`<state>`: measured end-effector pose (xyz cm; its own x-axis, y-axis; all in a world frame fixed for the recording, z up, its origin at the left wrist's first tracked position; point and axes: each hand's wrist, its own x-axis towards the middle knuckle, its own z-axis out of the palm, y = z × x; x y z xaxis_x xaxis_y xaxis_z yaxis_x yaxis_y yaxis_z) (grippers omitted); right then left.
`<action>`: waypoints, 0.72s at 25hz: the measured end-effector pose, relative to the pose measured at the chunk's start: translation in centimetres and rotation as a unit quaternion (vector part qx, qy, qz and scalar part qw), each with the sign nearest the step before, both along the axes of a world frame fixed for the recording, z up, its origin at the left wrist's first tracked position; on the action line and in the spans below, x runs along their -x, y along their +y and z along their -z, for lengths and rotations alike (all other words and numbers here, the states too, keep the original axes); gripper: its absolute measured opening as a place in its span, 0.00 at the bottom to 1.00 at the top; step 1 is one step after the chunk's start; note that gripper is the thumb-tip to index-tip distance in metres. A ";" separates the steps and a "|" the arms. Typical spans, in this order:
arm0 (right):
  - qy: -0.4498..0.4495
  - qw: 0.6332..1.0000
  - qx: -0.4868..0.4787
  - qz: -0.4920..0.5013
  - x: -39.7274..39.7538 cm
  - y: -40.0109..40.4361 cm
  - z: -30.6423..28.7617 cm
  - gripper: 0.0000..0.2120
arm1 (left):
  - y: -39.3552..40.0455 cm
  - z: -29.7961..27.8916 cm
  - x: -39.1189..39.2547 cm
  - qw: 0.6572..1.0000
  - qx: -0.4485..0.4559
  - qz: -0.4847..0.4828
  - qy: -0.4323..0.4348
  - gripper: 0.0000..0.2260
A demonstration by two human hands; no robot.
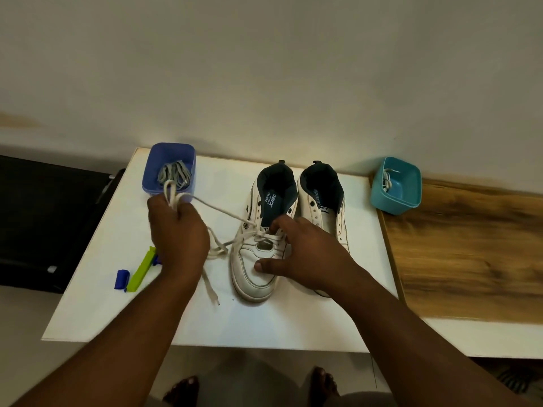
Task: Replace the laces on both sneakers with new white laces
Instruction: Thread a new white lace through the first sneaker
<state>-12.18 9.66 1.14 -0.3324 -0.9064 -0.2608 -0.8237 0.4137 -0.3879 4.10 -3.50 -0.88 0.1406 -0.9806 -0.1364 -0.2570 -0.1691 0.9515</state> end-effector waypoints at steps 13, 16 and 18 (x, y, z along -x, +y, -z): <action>-0.137 0.983 0.090 0.085 0.7 -0.7 0.7 0.06 | 2.1 1.2 0.9 0.915 0.119 0.283 -0.262 0.05; -0.141 0.984 0.074 0.086 0.6 -0.7 0.6 0.09 | 2.1 1.2 1.0 0.939 0.032 0.236 -0.248 0.05; -0.152 0.983 0.069 0.082 0.5 -0.7 0.6 0.08 | 2.3 1.0 1.1 0.938 0.037 0.240 -0.248 0.06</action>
<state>-12.63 8.92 0.54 -0.4038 -0.8806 -0.2482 -0.5875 0.4575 -0.6674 3.03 -1.23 -1.90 -0.2924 -0.9511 -0.0995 -0.7002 0.1421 0.6997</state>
